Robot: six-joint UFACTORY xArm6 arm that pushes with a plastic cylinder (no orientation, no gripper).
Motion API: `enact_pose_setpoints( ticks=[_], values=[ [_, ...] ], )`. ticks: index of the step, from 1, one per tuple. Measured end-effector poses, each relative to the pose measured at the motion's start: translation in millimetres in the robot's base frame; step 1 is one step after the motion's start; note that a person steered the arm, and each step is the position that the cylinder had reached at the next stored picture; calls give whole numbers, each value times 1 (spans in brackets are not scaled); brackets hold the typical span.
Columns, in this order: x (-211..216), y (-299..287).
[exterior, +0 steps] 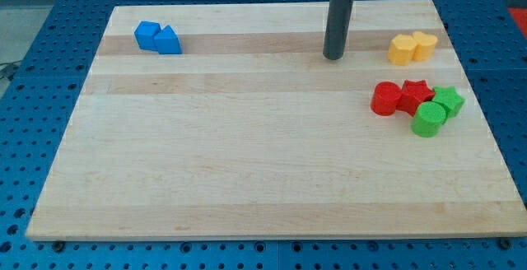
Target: Push the yellow blocks slightly to left
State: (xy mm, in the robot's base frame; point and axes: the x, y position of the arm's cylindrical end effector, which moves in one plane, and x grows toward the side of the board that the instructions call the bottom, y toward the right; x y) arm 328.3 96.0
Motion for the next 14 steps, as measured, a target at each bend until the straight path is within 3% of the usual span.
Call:
enact_pose_setpoints(
  ticks=[1, 2, 3, 4, 6, 7, 10, 12, 14],
  values=[
    [-11, -3],
    [-66, 16],
    [-66, 16],
    [-66, 63],
    [-66, 73],
    [-67, 147],
    [-59, 226],
    [-22, 223],
    [-26, 216]
  ],
)
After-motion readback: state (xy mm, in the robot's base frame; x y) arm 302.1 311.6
